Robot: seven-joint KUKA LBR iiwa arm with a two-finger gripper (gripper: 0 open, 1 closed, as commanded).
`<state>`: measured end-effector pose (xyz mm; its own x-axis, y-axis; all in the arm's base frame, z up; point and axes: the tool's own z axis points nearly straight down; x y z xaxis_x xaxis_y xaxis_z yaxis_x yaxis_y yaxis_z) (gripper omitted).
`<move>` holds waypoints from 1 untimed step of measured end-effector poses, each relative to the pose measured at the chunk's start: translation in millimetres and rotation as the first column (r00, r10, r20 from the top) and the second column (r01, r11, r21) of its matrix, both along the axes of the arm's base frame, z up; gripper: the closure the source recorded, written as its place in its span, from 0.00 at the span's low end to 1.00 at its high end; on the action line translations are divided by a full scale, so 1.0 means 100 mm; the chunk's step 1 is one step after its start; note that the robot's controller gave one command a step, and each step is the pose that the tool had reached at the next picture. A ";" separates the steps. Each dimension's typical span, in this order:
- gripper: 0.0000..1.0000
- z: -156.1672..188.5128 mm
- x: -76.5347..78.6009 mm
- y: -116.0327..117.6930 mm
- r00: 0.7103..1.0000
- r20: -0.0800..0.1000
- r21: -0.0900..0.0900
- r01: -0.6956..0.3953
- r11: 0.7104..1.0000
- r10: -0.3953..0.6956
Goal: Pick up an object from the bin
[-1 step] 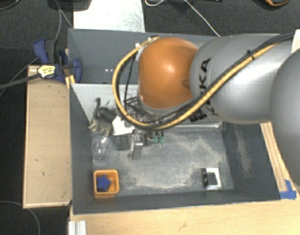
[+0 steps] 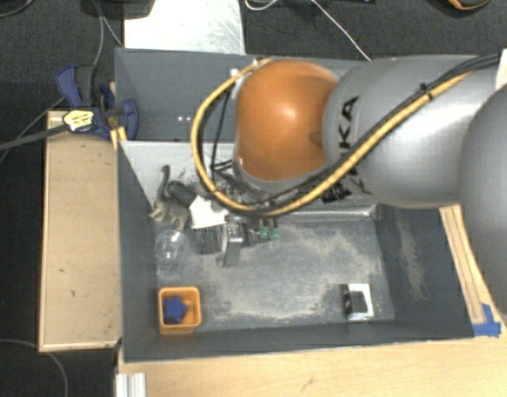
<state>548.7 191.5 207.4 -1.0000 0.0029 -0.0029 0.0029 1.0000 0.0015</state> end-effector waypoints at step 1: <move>0.00 -1.16 0.37 -0.55 0.987 -0.001 0.000 -0.161 0.987 0.161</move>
Offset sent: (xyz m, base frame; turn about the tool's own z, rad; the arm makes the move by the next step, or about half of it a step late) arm 0.0372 -0.0466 -0.0553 0.0205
